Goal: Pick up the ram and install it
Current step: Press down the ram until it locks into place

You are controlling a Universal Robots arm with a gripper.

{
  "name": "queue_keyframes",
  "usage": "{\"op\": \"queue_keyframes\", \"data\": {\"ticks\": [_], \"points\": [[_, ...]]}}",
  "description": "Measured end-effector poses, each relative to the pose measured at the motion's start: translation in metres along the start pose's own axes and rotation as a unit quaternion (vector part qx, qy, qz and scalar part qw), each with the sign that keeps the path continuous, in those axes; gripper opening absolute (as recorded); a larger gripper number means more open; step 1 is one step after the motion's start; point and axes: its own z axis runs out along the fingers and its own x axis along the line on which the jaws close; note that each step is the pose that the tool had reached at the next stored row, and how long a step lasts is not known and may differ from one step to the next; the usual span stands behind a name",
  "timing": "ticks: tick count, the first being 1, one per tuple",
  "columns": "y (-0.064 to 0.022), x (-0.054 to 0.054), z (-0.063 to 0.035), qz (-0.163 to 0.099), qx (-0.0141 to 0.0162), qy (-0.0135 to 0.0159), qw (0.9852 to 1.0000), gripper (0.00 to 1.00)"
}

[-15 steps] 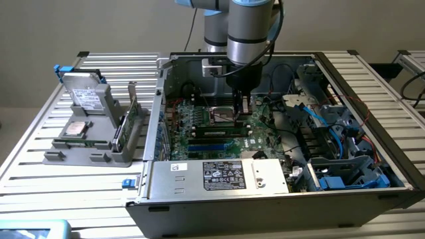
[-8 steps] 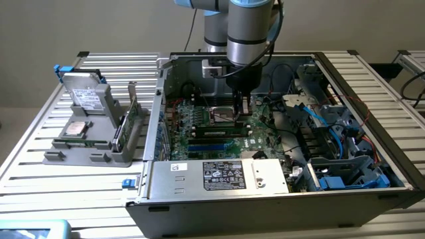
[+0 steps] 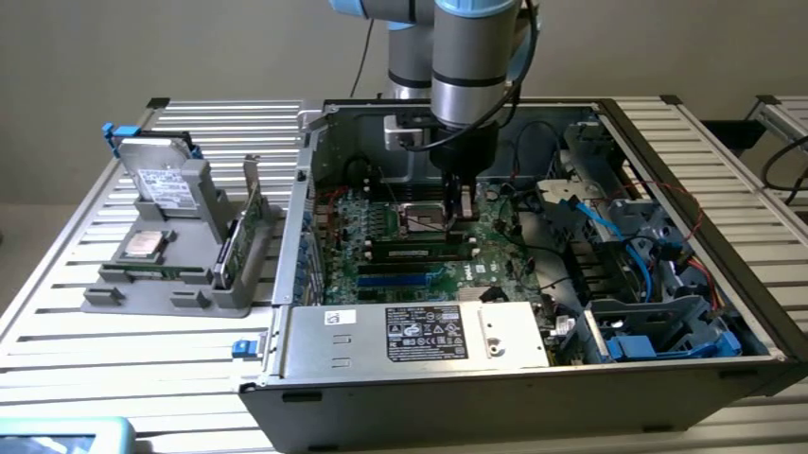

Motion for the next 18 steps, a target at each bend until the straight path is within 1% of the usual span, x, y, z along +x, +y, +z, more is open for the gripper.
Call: {"op": "queue_keyframes", "data": {"ticks": [9, 10, 11, 12, 14, 16, 18], "points": [[0.0002, 0.0, 0.0016, 0.0, 0.0, -0.0002, 1.0, 0.11], [0.0009, 0.0, -0.0002, 0.0, -0.0001, -0.001, 1.0, 0.11], [0.0019, 0.0, -0.0036, 0.0, -0.0001, -0.0006, 1.0, 0.11], [0.0036, 0.001, -0.0075, 0.0, -0.0003, -0.0003, 1.0, 0.11], [0.0092, 0.002, -0.0115, 0.0, -0.0006, -0.0005, 1.0, 0.11], [0.0167, 0.002, -0.0126, 0.0, -0.0013, -0.0012, 1.0, 0.11], [0.0255, 0.002, -0.0129, 0.0, -0.0016, -0.0013, 1.0, 0.11]]}}
